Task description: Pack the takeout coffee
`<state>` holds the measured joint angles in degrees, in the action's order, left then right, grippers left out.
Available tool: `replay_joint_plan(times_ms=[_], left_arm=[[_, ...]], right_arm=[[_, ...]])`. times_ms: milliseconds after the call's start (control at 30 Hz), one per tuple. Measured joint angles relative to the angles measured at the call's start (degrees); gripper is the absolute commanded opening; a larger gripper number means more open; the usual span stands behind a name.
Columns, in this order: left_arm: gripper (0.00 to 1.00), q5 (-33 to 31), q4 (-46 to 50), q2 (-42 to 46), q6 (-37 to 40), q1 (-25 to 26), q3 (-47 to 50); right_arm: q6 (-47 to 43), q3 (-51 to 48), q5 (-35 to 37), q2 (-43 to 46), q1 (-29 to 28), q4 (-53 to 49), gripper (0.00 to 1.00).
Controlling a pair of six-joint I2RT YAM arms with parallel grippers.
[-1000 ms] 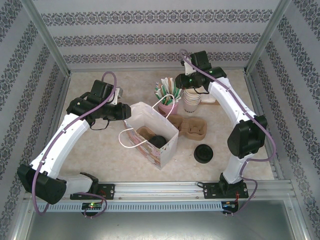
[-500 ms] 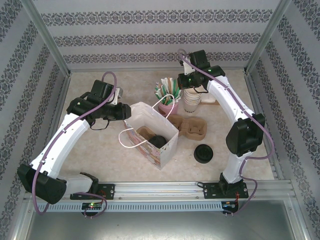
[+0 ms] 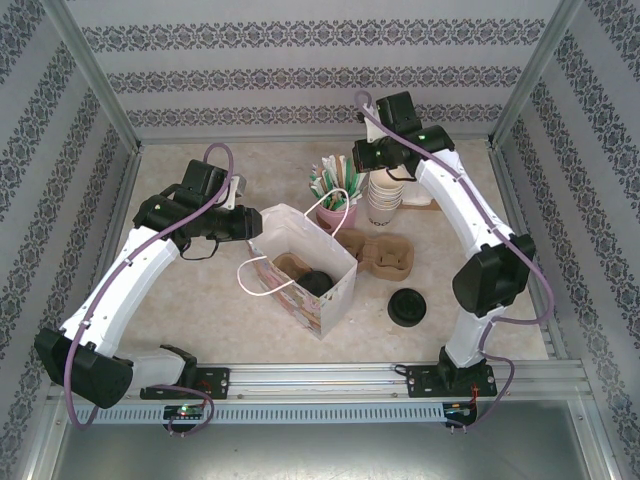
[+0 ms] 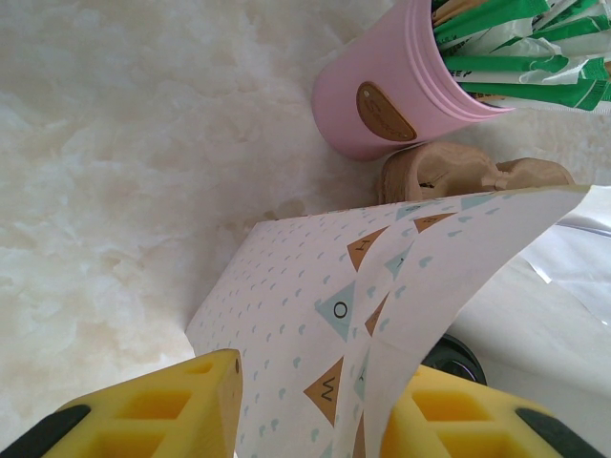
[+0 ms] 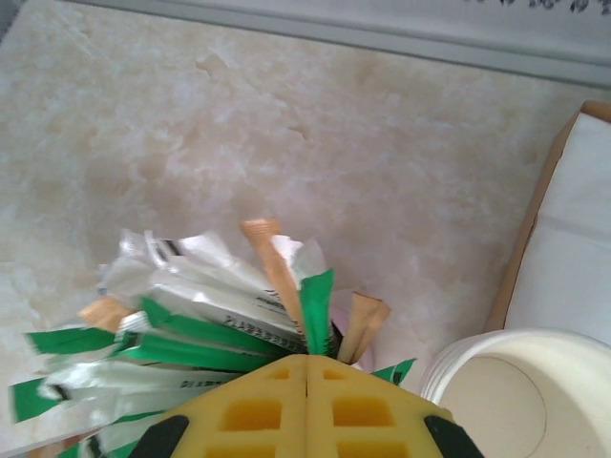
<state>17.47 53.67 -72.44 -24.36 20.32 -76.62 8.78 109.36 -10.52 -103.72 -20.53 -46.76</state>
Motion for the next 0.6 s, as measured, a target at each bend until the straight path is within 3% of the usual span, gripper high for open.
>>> replay_joint_plan(times_ms=[333,600], left_arm=[[0.38,0.0,0.0,0.02,0.13,0.0,0.0],[0.38,0.0,0.0,0.11,0.13,0.0,0.11]], right_arm=[[3.5,8.72,2.27,10.97,-1.25,-1.97,0.0],[4.59,12.55,5.73,24.83,-6.56,-0.57,0.0]])
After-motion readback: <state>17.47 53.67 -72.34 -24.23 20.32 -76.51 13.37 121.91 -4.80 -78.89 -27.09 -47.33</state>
